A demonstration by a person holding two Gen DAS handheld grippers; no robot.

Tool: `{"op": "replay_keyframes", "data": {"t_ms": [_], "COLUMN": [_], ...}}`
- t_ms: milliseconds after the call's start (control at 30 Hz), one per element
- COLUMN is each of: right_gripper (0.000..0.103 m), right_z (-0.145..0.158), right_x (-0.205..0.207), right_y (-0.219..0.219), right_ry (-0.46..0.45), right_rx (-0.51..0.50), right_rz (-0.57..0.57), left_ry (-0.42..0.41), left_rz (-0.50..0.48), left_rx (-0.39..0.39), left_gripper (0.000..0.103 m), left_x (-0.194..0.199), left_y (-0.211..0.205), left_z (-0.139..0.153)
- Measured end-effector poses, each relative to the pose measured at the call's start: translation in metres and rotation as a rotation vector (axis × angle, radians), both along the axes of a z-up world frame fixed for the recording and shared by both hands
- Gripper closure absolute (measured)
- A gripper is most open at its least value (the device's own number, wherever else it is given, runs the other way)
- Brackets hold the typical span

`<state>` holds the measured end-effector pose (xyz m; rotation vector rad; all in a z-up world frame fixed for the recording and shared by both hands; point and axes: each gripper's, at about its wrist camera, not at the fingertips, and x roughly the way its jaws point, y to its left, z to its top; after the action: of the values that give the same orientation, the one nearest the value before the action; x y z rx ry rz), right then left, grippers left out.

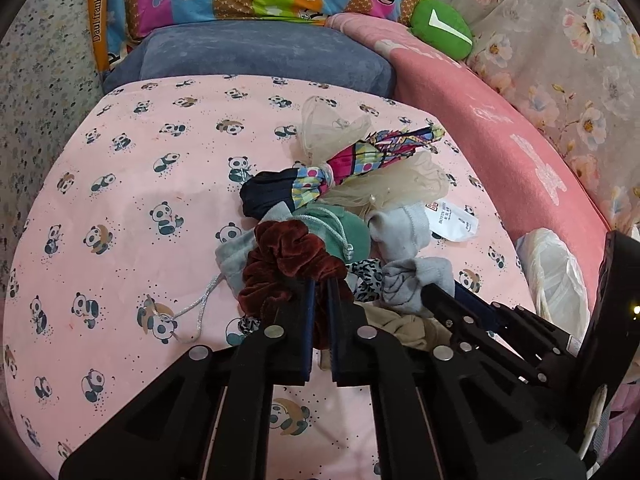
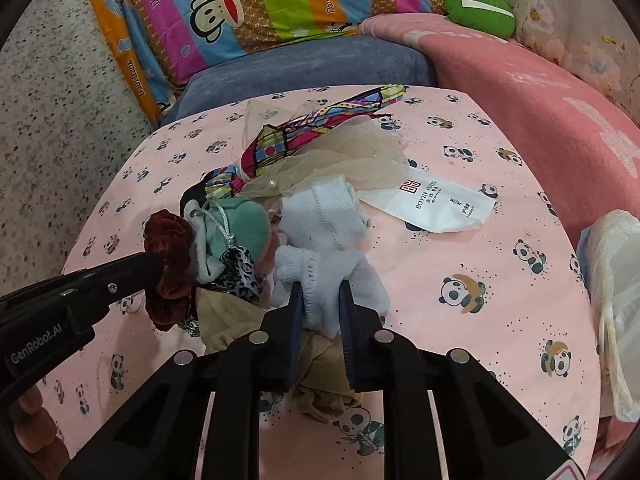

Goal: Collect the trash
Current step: 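Carry the scrunchie and sock over the white bin and open both tools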

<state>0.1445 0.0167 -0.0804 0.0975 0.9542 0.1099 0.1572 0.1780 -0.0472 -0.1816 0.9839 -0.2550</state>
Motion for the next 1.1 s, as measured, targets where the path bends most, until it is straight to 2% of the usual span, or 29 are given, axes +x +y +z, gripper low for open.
{"op": "replay_keyframes", "data": {"t_ms": [267, 467, 733, 1100], "right_gripper": [0.089, 0.089, 0.089, 0.089], "right_z": [0.034, 0.064, 0.087, 0.087], "right_x": [-0.021, -0.041, -0.071, -0.107], "right_y": [-0.024, -0.056, -0.108, -0.191], "right_ry": [-0.076, -0.142, -0.192, -0.204], "right_rx": [0.017, 0.013, 0.022, 0.04], "right_rz": [-0.04, -0.101, -0.2, -0.38], "left_ry": [-0.044, -0.092, -0.139, -0.176], "left_rz": [-0.014, -0.064, -0.184, -0.366], "left_rx": [0.001, 0.0, -0.025, -0.033], "left_gripper": [0.1, 0.101, 0.101, 0.101], "left_x": [-0.012, -0.024, -0.04, -0.058], "left_y": [-0.012, -0.039, -0.1, -0.199], "left_z": [0.026, 0.052, 0.083, 0.101]}}
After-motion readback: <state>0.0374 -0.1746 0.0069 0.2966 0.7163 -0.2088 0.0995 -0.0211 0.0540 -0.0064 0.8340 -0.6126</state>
